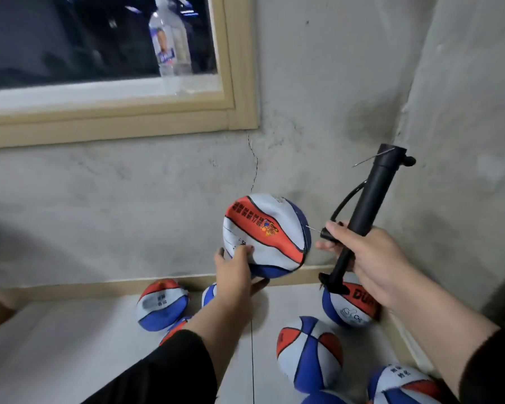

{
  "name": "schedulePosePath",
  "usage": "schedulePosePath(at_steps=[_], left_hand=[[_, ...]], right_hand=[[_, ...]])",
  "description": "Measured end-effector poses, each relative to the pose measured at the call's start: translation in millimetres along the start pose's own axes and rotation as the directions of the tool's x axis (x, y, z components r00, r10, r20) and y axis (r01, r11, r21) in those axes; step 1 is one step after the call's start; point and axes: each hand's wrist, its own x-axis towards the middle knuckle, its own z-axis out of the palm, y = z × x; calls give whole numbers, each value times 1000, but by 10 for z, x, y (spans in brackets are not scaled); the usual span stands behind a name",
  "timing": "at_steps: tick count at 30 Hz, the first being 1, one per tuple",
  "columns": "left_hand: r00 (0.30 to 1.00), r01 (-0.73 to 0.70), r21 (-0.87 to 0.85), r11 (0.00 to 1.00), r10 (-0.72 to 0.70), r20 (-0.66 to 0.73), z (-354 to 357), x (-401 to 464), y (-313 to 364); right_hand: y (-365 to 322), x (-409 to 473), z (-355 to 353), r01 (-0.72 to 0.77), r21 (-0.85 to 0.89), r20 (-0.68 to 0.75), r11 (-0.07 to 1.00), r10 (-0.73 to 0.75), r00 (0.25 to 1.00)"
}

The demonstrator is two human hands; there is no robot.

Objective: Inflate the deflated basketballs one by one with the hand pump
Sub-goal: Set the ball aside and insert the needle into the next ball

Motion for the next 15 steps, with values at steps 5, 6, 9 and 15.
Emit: schedulePosePath(at_steps=[5, 6, 9, 15], left_hand=[[994, -98, -30, 995, 100, 46, -342, -918, 591], [991, -117, -50, 992, 119, 55, -412, -1094, 678], [988, -133, -101, 986, 140, 70, -642, -1592, 872], [985, -39, -100, 994, 55, 161, -1070, -2178, 1020]], right_hand=[[-666, -795, 307, 102, 73, 56, 992, -106, 993], [-760, -953, 352, 115, 86, 75, 990, -122, 990], [-950, -1417, 475, 132, 136, 133, 982, -150, 980], [-1123, -2107, 698, 128, 315, 212, 940, -201, 956]])
